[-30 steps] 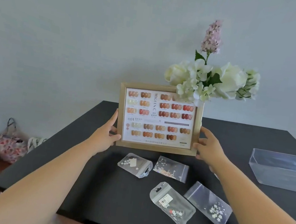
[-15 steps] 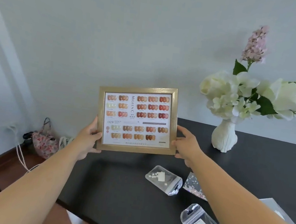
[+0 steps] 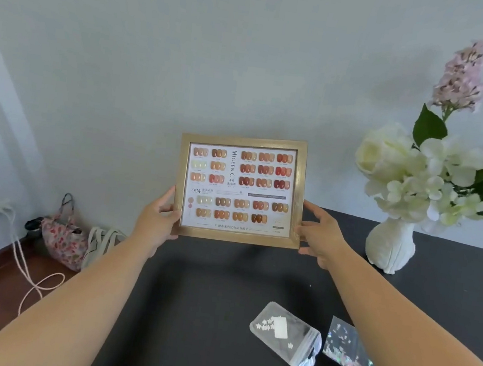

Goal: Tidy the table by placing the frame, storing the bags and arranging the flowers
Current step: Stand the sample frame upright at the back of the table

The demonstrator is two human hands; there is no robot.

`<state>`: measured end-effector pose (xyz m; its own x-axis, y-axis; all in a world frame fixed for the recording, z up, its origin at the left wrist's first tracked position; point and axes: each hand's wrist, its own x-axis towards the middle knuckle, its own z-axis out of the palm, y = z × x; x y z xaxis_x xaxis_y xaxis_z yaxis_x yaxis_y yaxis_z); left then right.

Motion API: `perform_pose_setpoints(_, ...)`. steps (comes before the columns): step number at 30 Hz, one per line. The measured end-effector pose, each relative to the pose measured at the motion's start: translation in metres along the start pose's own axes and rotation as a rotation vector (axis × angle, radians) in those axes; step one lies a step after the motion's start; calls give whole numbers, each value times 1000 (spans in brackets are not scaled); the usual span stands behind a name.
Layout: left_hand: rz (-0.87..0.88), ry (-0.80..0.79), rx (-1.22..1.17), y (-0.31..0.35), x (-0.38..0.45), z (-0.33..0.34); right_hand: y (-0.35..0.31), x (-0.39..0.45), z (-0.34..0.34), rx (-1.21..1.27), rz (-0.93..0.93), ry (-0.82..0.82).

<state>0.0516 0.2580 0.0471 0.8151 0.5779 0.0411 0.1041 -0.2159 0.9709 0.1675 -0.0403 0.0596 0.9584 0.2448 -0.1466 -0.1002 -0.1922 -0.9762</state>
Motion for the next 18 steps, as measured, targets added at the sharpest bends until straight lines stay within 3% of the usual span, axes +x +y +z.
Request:
perform_pose_setpoints(6, -17, 47, -8, 7, 52, 29, -6, 43, -5, 27, 10, 50)
perform_pose_setpoints(18, -36, -45, 22, 8, 134, 88, 19, 123, -14, 63, 9, 232)
